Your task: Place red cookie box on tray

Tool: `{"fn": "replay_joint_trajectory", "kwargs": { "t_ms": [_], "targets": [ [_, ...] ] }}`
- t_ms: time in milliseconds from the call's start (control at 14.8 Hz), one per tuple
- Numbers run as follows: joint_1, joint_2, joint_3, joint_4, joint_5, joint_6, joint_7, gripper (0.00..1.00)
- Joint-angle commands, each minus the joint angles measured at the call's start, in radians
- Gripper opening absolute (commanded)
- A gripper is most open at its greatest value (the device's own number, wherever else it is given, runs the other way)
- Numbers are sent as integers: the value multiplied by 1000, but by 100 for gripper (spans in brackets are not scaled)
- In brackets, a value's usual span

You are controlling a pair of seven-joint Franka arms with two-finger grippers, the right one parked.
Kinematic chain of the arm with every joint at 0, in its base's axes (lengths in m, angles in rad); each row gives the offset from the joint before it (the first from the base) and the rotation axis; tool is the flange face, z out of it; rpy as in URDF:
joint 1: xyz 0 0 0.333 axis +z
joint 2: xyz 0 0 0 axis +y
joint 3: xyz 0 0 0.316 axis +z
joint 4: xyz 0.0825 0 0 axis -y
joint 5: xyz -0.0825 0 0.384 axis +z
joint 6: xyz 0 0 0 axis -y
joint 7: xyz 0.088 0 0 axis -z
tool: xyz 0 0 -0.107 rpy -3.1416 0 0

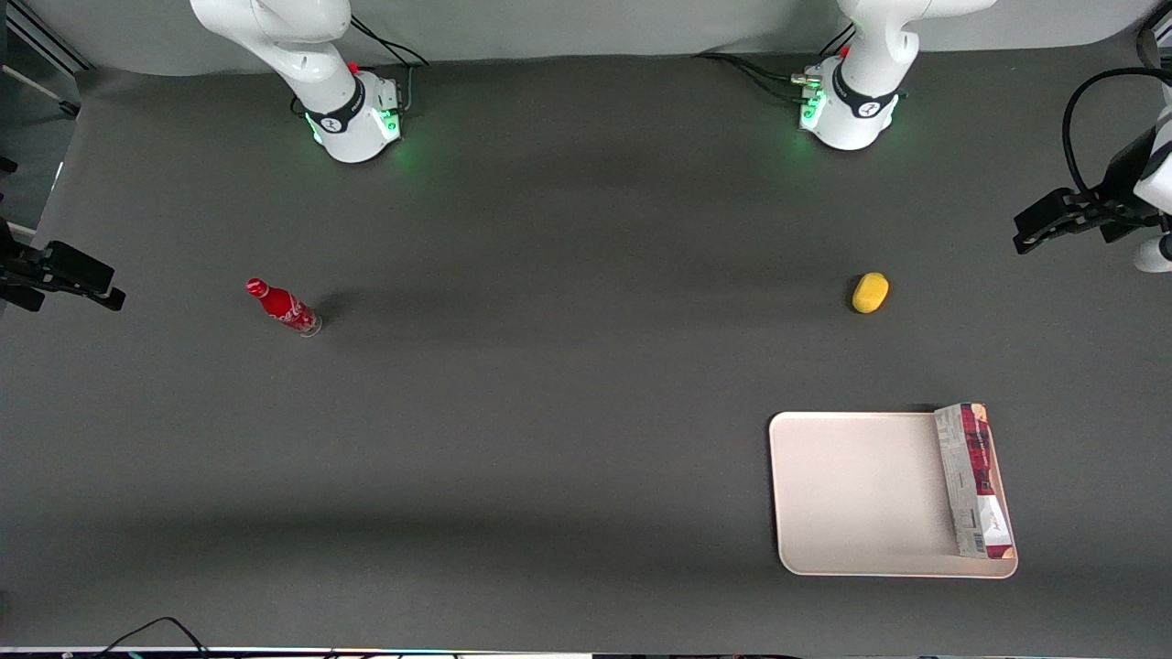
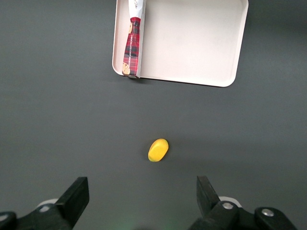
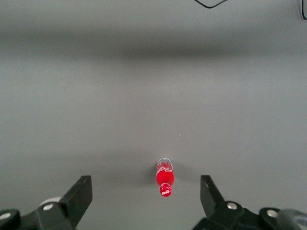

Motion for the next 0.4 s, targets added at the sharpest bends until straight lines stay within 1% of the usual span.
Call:
{"fn": "replay_joint_trajectory", "kwargs": {
  "t_ms": [0, 337],
  "targets": [
    [-3, -5, 1, 8, 3, -19, 8, 100],
    [-6, 6, 1, 25, 1, -24, 74, 100]
  ]
}}
